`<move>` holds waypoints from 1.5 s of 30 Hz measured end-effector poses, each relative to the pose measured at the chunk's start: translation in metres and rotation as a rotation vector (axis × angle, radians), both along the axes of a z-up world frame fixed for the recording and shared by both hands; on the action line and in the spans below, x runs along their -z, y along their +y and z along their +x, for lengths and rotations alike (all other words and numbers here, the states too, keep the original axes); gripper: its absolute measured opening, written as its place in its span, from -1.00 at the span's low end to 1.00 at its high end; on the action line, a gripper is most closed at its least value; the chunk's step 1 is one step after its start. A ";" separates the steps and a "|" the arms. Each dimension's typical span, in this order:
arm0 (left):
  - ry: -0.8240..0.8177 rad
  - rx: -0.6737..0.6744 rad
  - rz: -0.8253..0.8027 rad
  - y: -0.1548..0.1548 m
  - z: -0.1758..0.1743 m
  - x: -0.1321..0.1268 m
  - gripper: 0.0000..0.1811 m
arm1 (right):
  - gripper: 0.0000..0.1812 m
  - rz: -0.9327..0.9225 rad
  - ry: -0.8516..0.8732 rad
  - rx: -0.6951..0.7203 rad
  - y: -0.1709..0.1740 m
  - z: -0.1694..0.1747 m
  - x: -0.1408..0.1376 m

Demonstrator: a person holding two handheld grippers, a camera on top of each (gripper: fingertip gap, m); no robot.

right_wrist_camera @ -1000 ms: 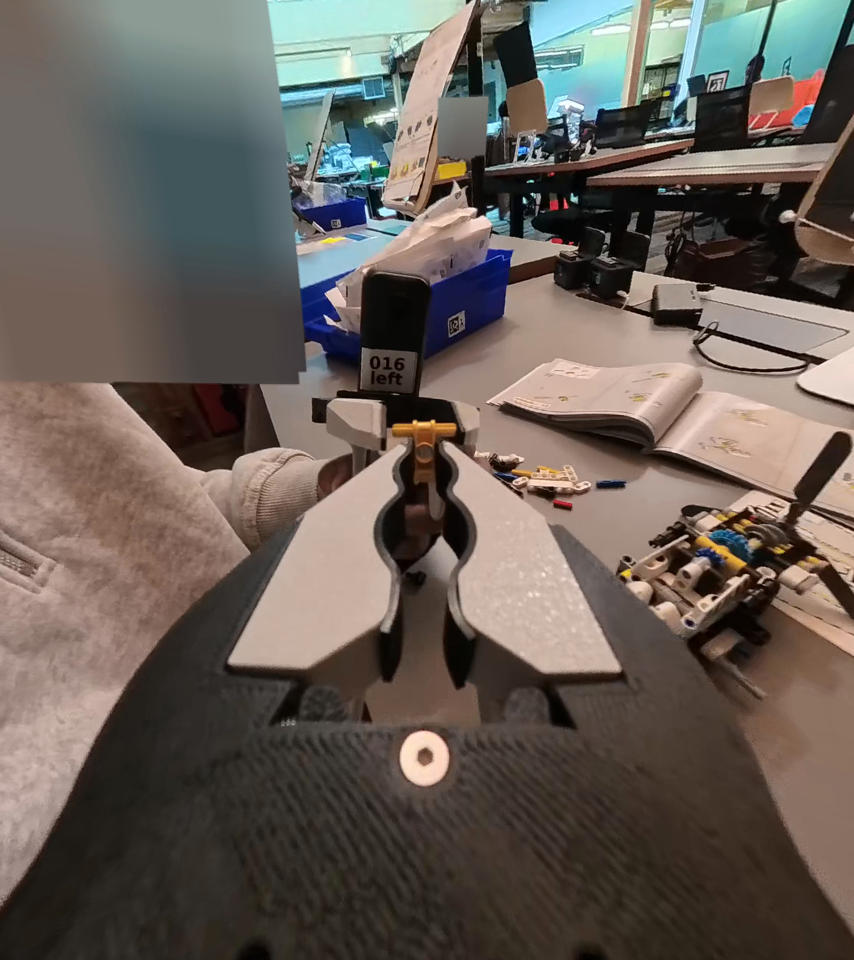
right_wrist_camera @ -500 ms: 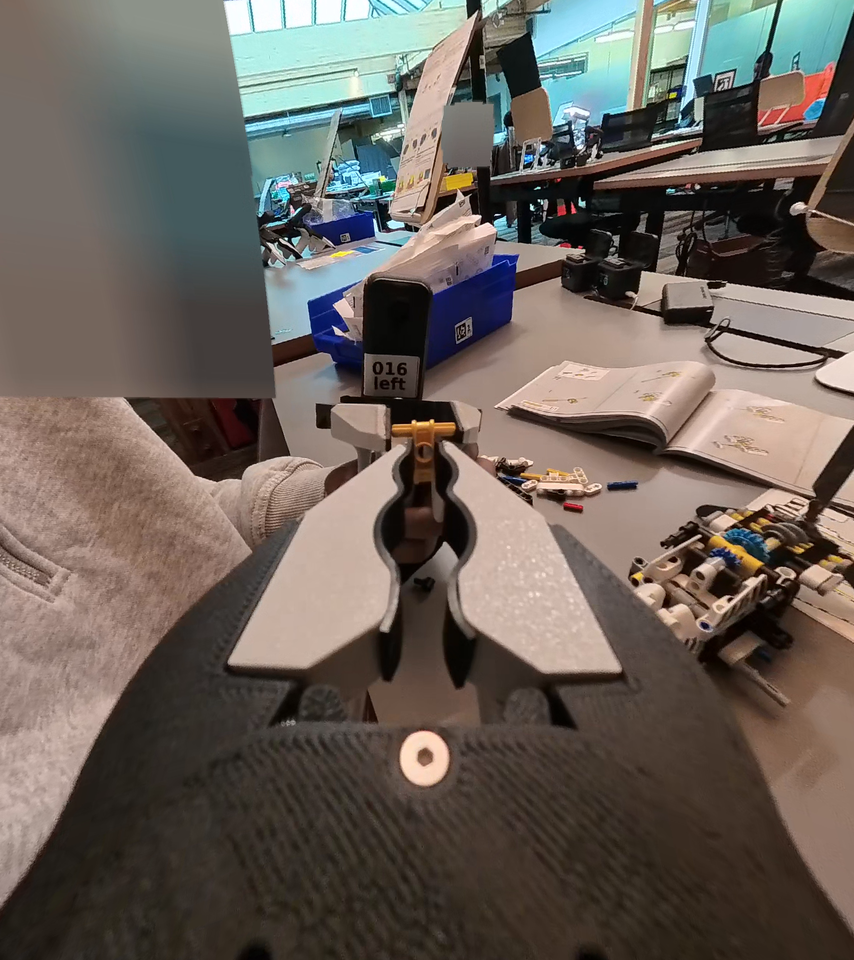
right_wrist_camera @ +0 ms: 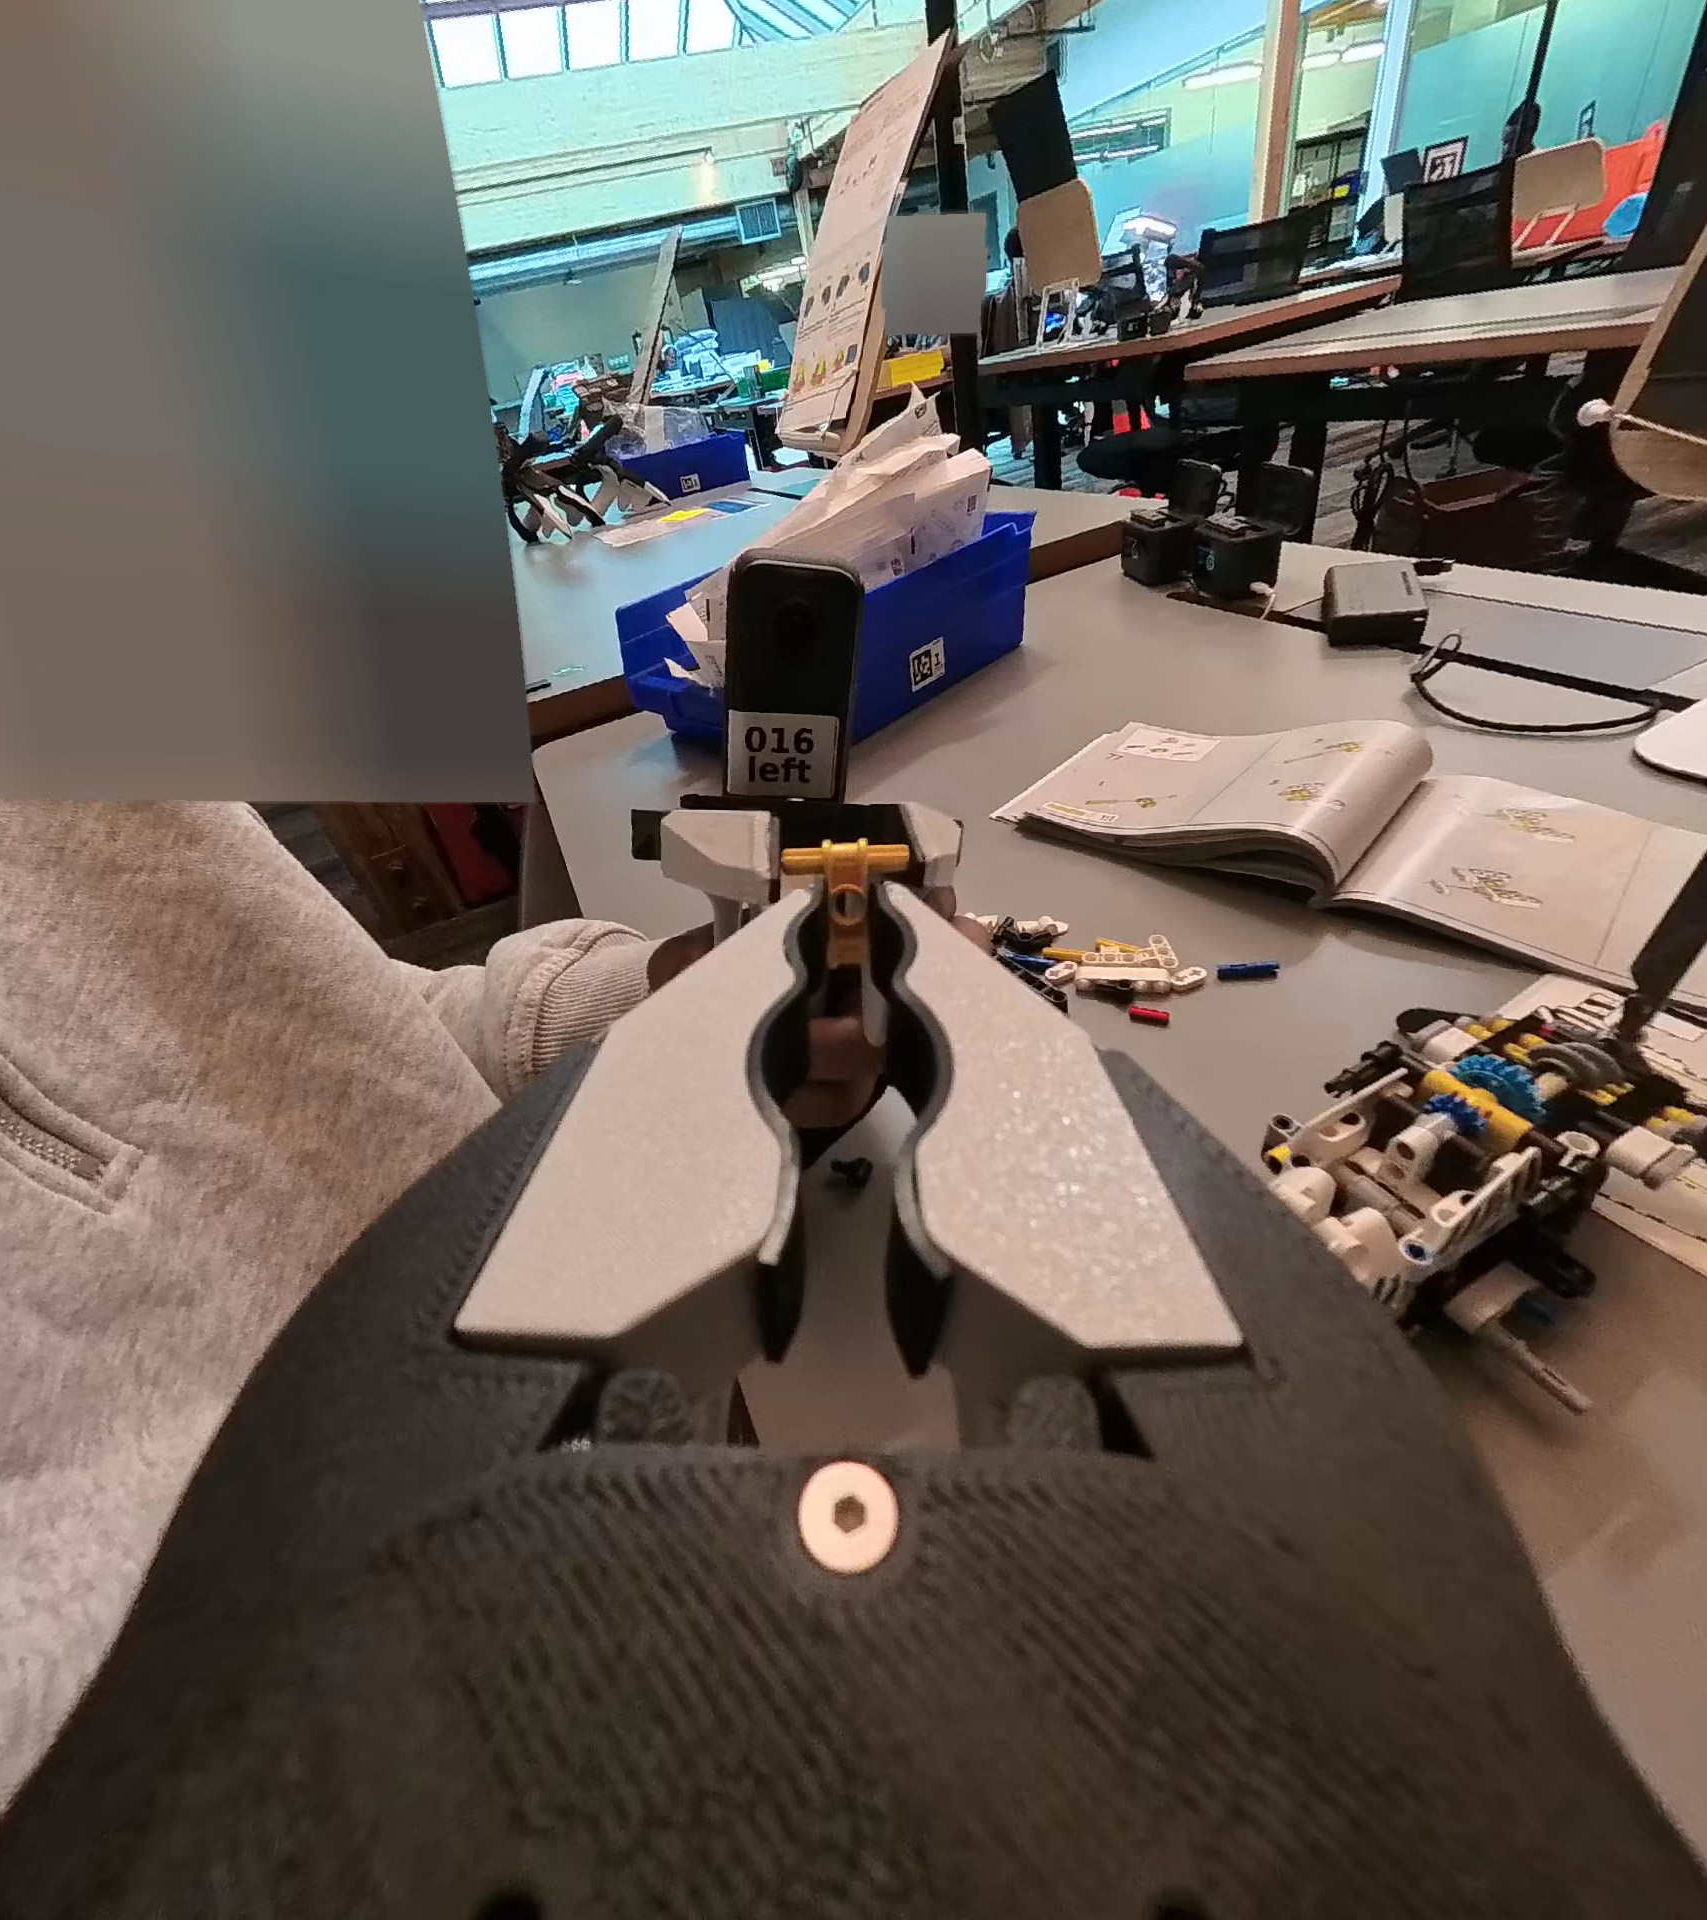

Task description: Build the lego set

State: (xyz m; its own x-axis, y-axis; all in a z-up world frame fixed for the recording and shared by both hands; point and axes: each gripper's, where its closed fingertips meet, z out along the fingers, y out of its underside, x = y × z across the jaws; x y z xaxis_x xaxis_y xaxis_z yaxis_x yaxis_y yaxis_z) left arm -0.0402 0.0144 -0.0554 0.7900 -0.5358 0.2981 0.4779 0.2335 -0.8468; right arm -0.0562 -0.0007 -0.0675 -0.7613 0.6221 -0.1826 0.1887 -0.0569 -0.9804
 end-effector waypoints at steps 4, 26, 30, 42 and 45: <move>-0.006 0.006 -0.006 0.000 0.000 0.000 -0.77 | -0.94 0.002 0.000 0.001 0.000 0.000 0.000; -0.024 0.018 -0.021 0.000 -0.001 0.001 -0.77 | -0.94 0.015 -0.002 0.016 0.002 -0.002 0.000; -0.032 0.021 -0.017 0.000 -0.002 0.001 -0.71 | -0.94 0.050 0.011 0.039 0.004 -0.004 0.002; -0.086 0.000 -0.013 0.001 -0.015 0.002 -0.68 | -0.94 0.359 0.259 0.205 0.010 -0.010 0.002; -0.082 0.002 -0.034 0.004 -0.015 0.006 -0.73 | -0.94 0.393 0.308 0.242 0.014 -0.011 -0.001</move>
State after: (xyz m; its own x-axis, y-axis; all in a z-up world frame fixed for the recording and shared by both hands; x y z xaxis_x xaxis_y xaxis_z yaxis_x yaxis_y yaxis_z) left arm -0.0551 0.0181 -0.0611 0.7613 -0.5258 0.3794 0.5460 0.2044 -0.8125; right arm -0.0671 0.0130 -0.0665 -0.5697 0.7625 0.3065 -0.0829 0.3178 -0.9445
